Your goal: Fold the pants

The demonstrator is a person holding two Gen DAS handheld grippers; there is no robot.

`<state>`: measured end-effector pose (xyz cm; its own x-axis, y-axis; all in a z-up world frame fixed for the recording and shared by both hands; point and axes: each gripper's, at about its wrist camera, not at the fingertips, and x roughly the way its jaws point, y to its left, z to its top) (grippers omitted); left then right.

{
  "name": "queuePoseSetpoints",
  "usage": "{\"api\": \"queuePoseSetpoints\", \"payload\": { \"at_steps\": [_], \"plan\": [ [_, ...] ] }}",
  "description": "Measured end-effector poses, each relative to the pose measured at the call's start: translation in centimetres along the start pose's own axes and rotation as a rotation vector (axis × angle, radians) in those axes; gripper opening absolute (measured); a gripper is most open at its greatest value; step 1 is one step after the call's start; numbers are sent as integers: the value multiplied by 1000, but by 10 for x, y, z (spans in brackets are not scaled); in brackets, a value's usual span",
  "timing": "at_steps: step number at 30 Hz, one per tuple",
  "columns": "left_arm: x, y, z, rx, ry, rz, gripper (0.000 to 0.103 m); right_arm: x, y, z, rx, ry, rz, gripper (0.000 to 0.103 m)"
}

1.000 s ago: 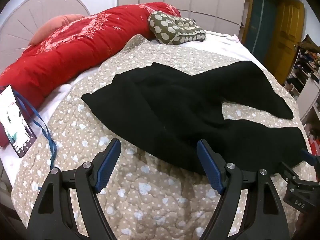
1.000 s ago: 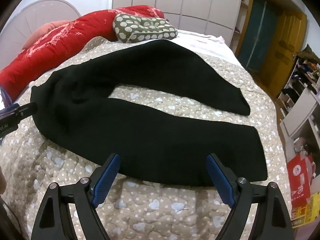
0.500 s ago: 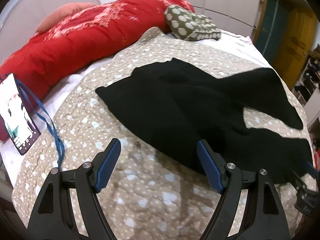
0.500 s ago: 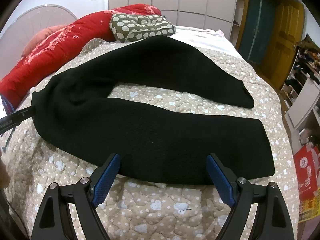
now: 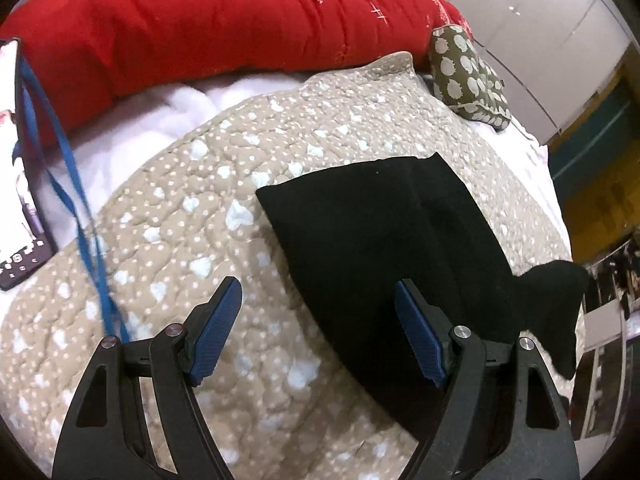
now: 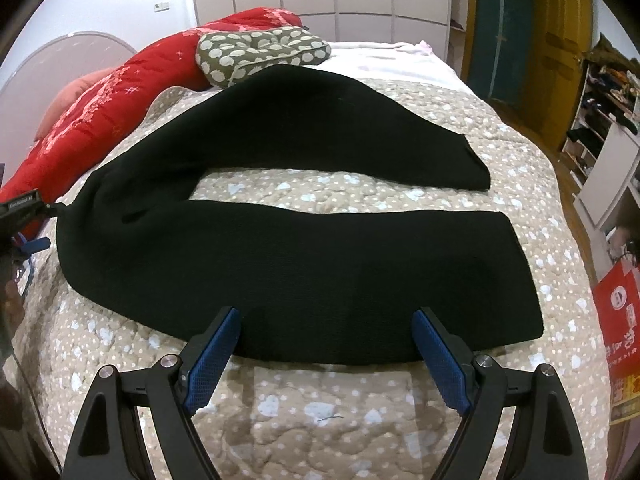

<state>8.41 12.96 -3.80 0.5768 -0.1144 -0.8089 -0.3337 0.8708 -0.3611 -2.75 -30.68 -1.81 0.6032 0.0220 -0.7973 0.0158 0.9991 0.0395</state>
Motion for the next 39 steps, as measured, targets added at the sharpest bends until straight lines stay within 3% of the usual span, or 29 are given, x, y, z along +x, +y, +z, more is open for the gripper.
{"api": "queuePoseSetpoints", "payload": {
  "at_steps": [3, 7, 9, 12, 13, 14, 19, 27, 30, 33, 34, 37, 39],
  "plan": [
    [12, -1, 1, -10, 40, 1, 79, 1, -6, 2, 20, 6, 0, 86],
    [13, -2, 3, -18, 13, -11, 79, 2, -8, 3, 29, 7, 10, 86],
    [15, -7, 4, -9, 8, -28, 71, 3, -7, 4, 25, 7, 12, 86],
    [14, -18, 5, 49, -16, 2, 40, 3, -3, 5, 14, 5, 31, 84],
    [14, -20, 6, 56, -27, 8, 18, 3, -2, 5, 7, 1, 41, 81],
    [13, -19, 7, 54, -32, 11, 13, 1, 0, 5, -3, -4, 49, 79],
    [-12, -8, 3, 36, -94, -22, 7, -10, 4, 6, -48, -34, 73, 58],
    [-35, 1, -21, 52, -105, -42, 4, -19, -20, -1, 5, -17, 67, 58],
    [-36, 5, -25, 44, -77, -69, 4, -22, -25, -4, 16, -12, 78, 58],
    [-31, 14, -21, -28, -53, -83, 6, -21, -31, -5, 47, -8, 72, 58],
    [-28, 16, -21, -45, -38, -82, 15, -21, -34, -5, 64, -6, 74, 58],
    [-20, 20, -18, -82, -22, -102, 66, -17, -40, -5, 111, 14, 95, 58],
    [-16, 22, -15, -122, -43, -115, 70, -15, -40, -4, 110, 23, 98, 58]
  ]
}}
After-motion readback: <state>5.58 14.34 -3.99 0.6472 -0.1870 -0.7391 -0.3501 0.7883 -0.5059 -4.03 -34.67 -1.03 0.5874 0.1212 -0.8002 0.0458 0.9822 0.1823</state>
